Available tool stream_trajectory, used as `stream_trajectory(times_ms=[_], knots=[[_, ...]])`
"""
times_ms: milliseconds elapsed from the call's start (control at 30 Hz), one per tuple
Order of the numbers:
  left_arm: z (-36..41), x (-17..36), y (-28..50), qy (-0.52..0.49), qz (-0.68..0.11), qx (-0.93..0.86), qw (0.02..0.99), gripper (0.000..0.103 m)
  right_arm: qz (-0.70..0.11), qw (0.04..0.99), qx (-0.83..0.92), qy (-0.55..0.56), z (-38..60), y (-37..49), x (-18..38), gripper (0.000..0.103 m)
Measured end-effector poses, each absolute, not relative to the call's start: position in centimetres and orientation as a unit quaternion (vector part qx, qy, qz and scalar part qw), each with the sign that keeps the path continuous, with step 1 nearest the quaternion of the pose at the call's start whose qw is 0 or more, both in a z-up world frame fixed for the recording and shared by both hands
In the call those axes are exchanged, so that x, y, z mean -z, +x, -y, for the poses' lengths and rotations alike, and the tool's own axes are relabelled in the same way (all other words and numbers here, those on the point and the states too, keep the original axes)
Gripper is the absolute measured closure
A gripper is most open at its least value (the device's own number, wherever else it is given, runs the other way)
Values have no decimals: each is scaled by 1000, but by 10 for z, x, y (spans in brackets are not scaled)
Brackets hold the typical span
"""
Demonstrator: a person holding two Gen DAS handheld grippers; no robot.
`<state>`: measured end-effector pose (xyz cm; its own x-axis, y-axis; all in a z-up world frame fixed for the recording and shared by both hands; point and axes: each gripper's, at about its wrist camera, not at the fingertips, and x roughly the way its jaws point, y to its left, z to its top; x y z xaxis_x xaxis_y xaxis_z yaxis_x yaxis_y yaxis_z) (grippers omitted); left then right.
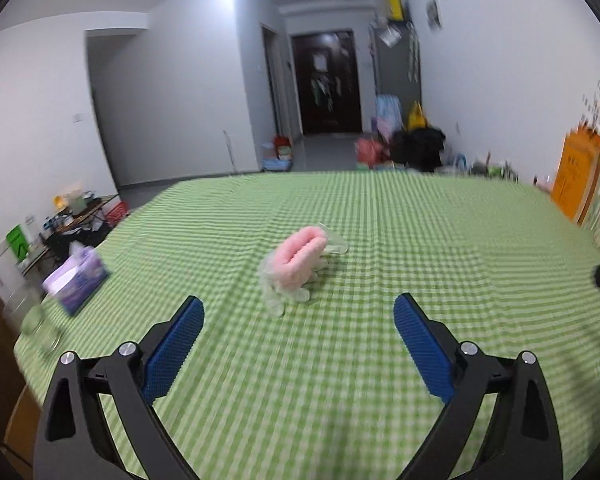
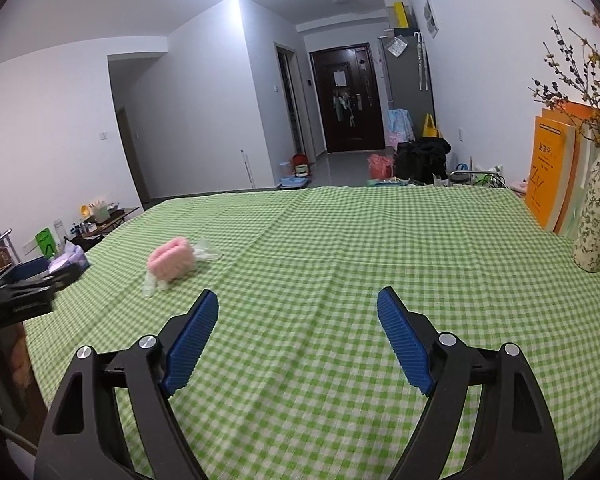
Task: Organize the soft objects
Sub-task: 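Grasp the pink sock with the left gripper while the right grasps the clear plastic glove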
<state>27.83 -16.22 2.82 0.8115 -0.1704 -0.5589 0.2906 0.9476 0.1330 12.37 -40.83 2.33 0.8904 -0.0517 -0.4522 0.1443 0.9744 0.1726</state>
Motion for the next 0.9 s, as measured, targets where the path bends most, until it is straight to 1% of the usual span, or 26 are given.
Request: stream_trajectory(times_ms=[67, 100, 133, 167, 233, 367, 400, 433, 467, 500, 533, 567, 600, 667, 767, 900], knots=[[176, -16, 309, 132, -304, 138, 933, 24, -233, 966, 54, 99, 412, 130, -23, 24], [181, -9, 324, 145, -311, 138, 929, 24, -237, 965, 56, 97, 413, 135, -23, 24], [187, -3, 338, 156, -315, 140, 926, 28, -240, 964, 58, 95, 413, 140, -22, 24], [192, 3, 353, 166, -322, 141, 921, 35, -244, 964, 61, 90, 413, 147, -23, 24], [197, 13, 383, 178, -338, 137, 914, 39, -249, 963, 64, 82, 414, 156, -24, 24], [201, 27, 426, 189, -343, 129, 911, 39, -259, 961, 69, 68, 416, 175, -25, 24], [200, 29, 432, 188, -345, 130, 910, 42, -263, 960, 68, 63, 415, 181, -24, 24], [200, 32, 438, 186, -349, 136, 908, 49, -269, 959, 67, 57, 413, 189, -24, 24], [200, 37, 446, 186, -355, 145, 904, 69, -273, 958, 65, 51, 411, 197, -23, 24], [199, 40, 451, 187, -359, 149, 902, 79, -276, 958, 63, 47, 408, 203, -21, 24], [197, 44, 455, 191, -361, 154, 900, 93, -279, 957, 60, 44, 405, 210, -21, 24], [195, 45, 454, 192, -358, 158, 900, 100, -284, 956, 55, 41, 401, 220, -19, 24], [191, 42, 453, 189, -357, 163, 900, 103, -287, 956, 51, 40, 398, 226, -18, 24], [177, 25, 446, 157, -351, 180, 906, 103, -298, 953, 31, 43, 388, 244, -16, 24], [148, -17, 418, 113, -296, 217, 923, 103, -314, 948, 4, 45, 372, 272, -11, 24], [87, -71, 380, 72, -218, 220, 948, 103, -342, 937, -47, 55, 339, 315, -2, 24]])
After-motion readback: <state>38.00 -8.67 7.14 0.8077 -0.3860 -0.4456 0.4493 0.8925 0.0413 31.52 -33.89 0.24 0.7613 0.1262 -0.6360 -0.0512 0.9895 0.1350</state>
